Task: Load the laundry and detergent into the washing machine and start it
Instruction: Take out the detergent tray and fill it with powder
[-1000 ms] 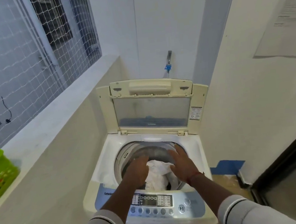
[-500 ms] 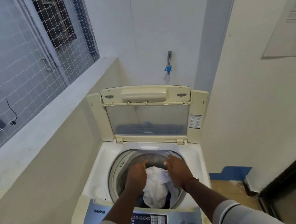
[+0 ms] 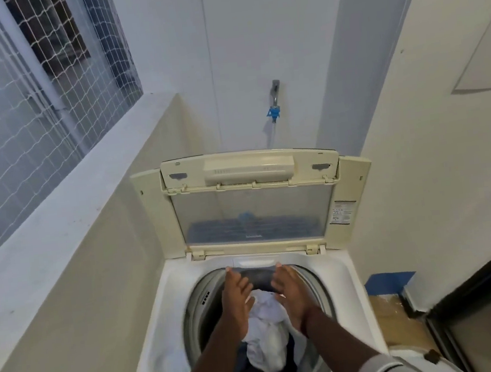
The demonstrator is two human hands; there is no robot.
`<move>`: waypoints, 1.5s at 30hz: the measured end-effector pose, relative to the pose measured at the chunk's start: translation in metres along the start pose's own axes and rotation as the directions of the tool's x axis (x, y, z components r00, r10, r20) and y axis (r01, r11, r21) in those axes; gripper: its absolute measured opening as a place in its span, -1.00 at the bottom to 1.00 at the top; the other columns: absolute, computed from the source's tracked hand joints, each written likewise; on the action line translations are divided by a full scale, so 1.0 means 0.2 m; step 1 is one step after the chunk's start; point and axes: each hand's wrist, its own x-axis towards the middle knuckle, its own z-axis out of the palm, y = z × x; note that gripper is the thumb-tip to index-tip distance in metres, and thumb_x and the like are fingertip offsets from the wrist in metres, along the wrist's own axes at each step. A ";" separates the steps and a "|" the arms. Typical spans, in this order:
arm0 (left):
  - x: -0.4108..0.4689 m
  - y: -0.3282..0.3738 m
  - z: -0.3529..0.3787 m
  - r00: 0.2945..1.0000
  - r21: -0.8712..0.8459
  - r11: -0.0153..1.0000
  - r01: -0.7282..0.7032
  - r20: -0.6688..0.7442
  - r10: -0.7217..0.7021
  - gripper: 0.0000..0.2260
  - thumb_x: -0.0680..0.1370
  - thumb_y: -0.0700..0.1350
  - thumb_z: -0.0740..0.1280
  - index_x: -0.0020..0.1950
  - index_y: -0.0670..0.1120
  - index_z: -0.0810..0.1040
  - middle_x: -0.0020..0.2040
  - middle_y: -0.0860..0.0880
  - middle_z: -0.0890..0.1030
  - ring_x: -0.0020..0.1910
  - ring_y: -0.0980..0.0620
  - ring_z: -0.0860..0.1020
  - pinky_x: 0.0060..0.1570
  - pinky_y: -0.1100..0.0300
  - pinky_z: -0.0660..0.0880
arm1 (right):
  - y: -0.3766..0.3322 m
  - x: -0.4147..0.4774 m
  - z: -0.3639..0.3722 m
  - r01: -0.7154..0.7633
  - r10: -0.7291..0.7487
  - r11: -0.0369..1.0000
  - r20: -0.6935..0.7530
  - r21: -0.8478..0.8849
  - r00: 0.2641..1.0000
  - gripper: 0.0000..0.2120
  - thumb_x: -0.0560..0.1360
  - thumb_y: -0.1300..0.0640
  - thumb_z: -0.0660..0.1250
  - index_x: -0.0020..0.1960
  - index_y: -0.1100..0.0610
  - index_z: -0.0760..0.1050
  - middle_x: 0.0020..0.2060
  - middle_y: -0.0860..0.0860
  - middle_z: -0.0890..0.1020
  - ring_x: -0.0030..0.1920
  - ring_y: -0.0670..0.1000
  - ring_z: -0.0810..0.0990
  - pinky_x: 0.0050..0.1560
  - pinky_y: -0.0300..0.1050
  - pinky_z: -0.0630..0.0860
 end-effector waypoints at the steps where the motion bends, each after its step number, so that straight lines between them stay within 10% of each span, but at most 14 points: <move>1: 0.04 0.00 -0.01 1.000 -0.048 0.999 0.021 0.000 -0.021 -0.37 0.57 0.27 0.08 0.49 -0.12 0.25 0.44 -0.17 0.36 0.33 -0.13 0.41 0.34 -0.03 0.30 | 0.00 0.02 0.02 -0.025 0.026 0.998 -0.011 0.057 1.000 -0.53 0.61 -0.09 0.20 0.45 0.08 0.31 0.38 0.09 0.43 0.37 0.11 0.41 0.31 -0.01 0.35; 17: 0.56 -0.10 -0.08 0.987 -0.418 0.895 0.154 0.026 -0.157 -0.35 0.60 0.24 0.05 0.51 -0.20 0.16 0.49 -0.20 0.27 0.45 -0.14 0.28 0.46 -0.06 0.16 | 0.16 0.43 0.21 -0.117 0.252 0.729 -0.105 0.675 0.962 -0.19 0.54 -0.37 0.05 0.55 0.18 0.10 0.49 0.19 0.26 0.49 0.15 0.25 0.50 0.06 0.15; 45: 0.69 -0.16 -0.01 0.992 -0.414 0.903 0.111 -0.001 -0.123 -0.44 0.55 0.20 0.24 0.34 -0.21 0.44 0.25 -0.19 0.55 0.24 -0.11 0.52 0.36 -0.03 0.37 | 0.17 0.56 0.22 -0.133 0.212 0.655 -0.011 0.743 0.977 -0.24 0.46 -0.41 0.17 0.29 0.23 0.46 0.08 0.19 0.63 0.08 0.12 0.61 0.05 -0.02 0.55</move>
